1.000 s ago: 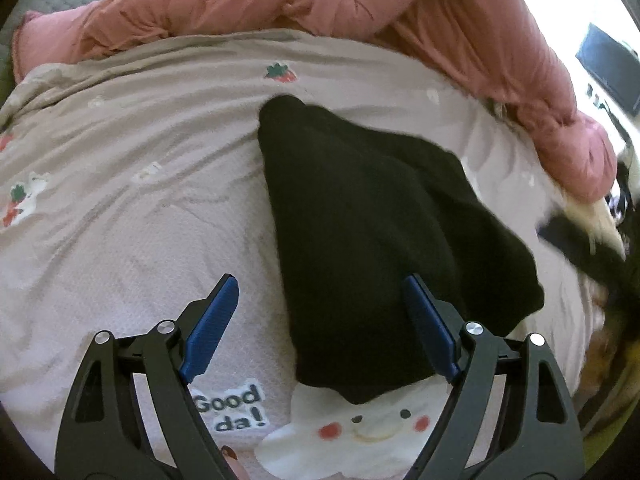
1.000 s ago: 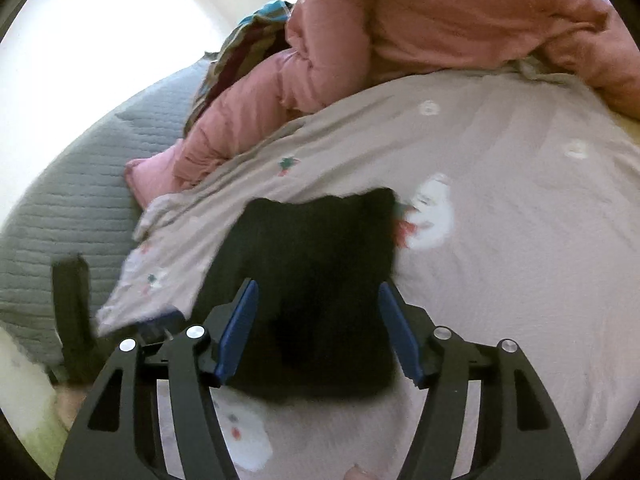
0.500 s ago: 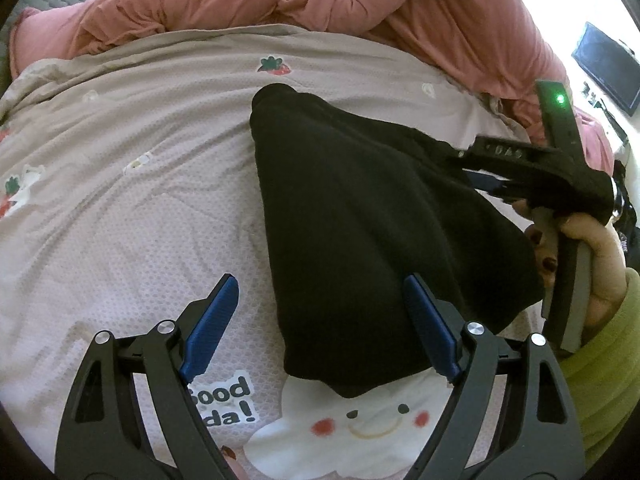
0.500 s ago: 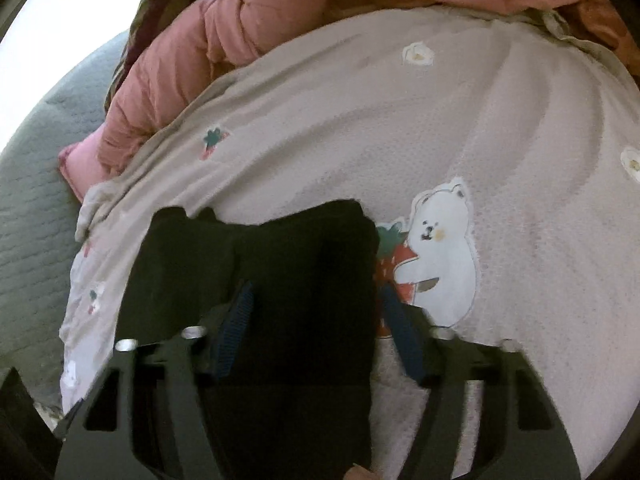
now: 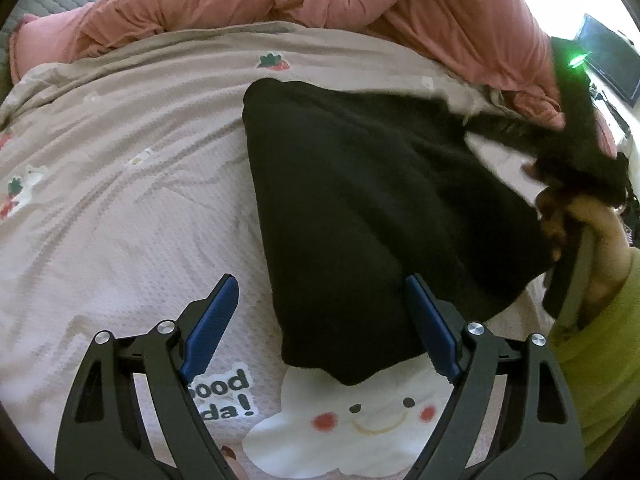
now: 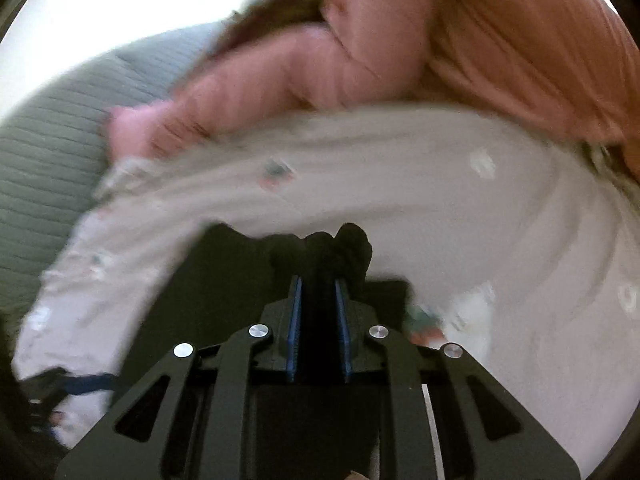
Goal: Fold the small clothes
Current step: 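Fold that side over the sweatshirt with the right gripper and press it flat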
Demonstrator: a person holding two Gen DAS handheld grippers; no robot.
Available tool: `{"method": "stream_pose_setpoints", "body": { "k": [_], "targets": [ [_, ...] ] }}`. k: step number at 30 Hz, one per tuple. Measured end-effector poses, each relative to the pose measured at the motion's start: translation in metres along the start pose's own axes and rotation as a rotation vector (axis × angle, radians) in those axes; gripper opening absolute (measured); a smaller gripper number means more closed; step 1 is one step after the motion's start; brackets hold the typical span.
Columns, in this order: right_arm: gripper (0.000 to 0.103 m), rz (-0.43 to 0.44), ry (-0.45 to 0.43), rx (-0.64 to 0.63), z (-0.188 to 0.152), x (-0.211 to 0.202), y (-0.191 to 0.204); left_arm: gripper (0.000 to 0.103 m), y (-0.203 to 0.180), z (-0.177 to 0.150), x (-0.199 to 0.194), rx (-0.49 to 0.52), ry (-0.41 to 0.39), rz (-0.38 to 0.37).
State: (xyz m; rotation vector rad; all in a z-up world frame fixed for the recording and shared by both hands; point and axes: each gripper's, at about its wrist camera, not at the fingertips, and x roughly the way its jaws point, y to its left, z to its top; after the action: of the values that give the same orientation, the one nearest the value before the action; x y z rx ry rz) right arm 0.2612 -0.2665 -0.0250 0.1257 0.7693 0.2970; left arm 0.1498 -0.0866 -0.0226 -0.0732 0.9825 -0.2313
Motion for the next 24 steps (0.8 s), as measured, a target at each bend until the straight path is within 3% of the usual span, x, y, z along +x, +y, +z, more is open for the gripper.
{"method": "stream_pose_setpoints", "body": {
  "k": [2,4,6,12,17,24],
  "targets": [
    [0.017,-0.024,0.057,0.055,-0.011,0.015,-0.014,0.079,0.000,-0.002,0.003,0.000,0.009,-0.006],
    [0.021,-0.037,0.047,0.079,-0.020,0.018,-0.022,0.079,0.001,-0.003,0.005,-0.003,0.012,-0.009],
    [0.041,-0.078,0.037,0.086,-0.021,0.010,-0.020,0.079,0.002,-0.003,0.004,-0.002,0.012,-0.005],
    [0.045,0.024,-0.080,0.104,-0.031,-0.043,-0.011,0.079,0.004,-0.005,0.001,-0.001,0.003,-0.003],
    [0.052,0.123,-0.078,0.052,-0.054,-0.071,0.006,0.079,0.004,-0.006,0.000,0.001,-0.001,0.000],
    [0.058,0.150,-0.037,0.037,-0.073,-0.076,0.020,0.079,0.002,-0.007,-0.005,0.007,-0.009,0.008]
  ]
}}
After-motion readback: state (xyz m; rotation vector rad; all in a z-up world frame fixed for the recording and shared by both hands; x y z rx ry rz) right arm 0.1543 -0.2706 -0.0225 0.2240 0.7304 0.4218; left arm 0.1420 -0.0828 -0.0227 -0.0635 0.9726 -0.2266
